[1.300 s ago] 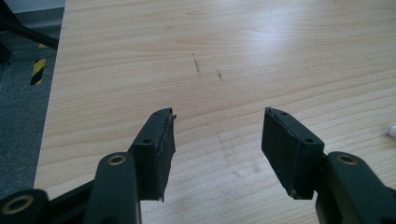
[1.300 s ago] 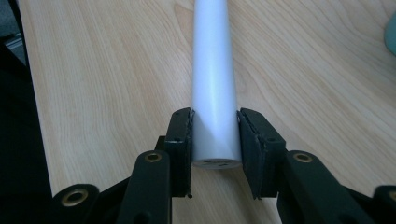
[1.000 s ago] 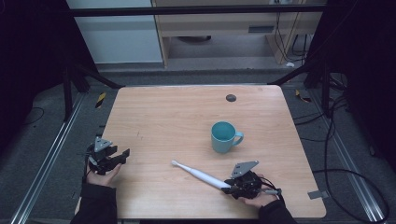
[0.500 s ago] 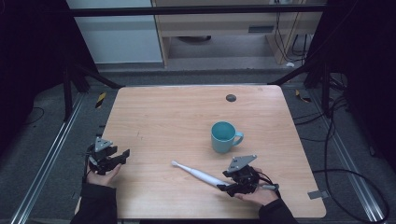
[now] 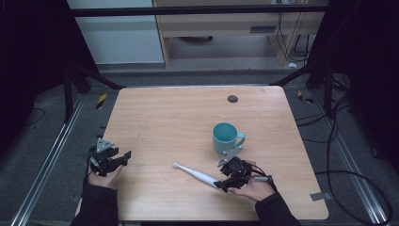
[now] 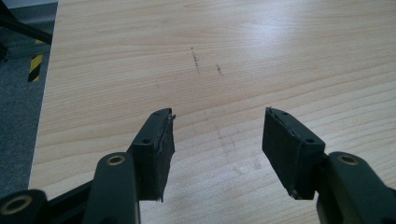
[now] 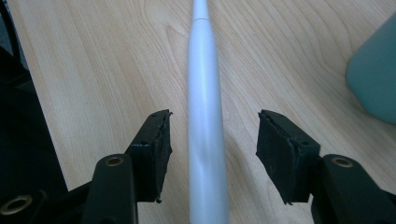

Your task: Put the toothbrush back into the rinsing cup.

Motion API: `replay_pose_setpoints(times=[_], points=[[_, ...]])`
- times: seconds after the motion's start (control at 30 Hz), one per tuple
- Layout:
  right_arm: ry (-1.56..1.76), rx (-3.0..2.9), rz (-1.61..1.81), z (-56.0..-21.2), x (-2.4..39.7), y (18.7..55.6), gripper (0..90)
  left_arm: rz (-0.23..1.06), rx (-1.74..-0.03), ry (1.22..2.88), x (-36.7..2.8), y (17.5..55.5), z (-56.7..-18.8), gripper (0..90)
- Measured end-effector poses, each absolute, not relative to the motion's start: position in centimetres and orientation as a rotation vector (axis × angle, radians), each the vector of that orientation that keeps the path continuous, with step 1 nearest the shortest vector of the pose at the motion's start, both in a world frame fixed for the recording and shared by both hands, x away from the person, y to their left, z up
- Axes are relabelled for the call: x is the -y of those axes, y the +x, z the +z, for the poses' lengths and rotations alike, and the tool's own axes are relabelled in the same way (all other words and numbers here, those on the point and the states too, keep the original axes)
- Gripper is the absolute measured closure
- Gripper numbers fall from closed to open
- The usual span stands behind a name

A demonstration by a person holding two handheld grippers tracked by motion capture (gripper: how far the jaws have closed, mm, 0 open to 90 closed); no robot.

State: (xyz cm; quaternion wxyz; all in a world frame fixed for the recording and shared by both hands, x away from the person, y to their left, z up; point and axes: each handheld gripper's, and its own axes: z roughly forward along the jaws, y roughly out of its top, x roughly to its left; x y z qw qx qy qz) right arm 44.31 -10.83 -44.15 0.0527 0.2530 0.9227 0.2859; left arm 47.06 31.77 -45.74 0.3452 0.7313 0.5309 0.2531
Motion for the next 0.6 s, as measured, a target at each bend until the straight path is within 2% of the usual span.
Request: replay_pose_setpoints(times=[0.6], points=[[0.736,-2.901,0.679,-44.6,7.6,45.9,50.2,0.653,-1.377,1.905,-31.8,47.2,-45.8,42.3]])
